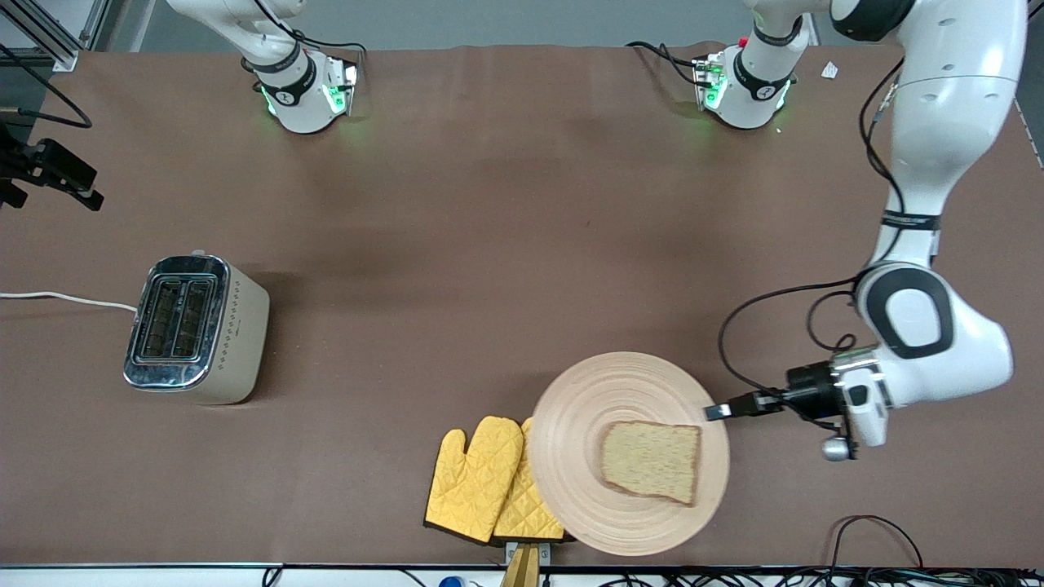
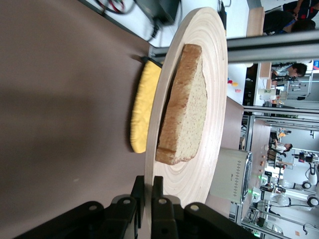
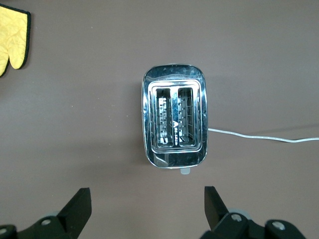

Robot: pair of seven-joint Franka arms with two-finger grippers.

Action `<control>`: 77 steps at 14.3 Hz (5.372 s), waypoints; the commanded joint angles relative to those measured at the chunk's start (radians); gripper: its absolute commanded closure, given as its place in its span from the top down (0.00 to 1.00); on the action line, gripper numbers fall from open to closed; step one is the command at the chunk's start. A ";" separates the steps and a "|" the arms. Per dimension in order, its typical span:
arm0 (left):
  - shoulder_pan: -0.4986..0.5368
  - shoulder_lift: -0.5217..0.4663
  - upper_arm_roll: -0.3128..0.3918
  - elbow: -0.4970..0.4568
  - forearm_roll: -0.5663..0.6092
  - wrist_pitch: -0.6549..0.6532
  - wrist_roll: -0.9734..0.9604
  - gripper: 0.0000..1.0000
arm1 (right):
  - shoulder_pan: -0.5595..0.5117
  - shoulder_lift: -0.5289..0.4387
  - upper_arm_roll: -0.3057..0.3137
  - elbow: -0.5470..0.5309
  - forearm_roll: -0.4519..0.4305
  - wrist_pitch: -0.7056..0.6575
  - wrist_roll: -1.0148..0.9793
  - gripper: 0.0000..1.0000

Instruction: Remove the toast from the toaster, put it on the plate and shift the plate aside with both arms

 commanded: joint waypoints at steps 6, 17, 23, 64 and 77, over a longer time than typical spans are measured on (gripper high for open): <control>0.243 -0.036 -0.014 -0.025 0.097 -0.190 0.022 0.00 | -0.038 -0.004 0.022 0.001 -0.009 -0.006 0.009 1.00; 0.487 0.088 -0.011 -0.102 0.198 -0.329 0.315 0.00 | -0.081 -0.006 0.023 0.006 0.003 -0.023 -0.054 1.00; 0.533 0.163 -0.011 -0.102 0.209 -0.279 0.392 0.01 | -0.078 0.065 0.022 0.116 0.020 -0.029 -0.063 1.00; -0.134 -0.515 0.038 -0.008 1.050 -0.383 -0.423 1.00 | -0.065 0.079 0.026 0.112 0.015 -0.080 -0.057 1.00; -0.210 -0.808 0.149 -0.285 1.052 -0.434 -0.321 1.00 | -0.067 0.079 0.026 0.116 0.017 -0.080 -0.059 1.00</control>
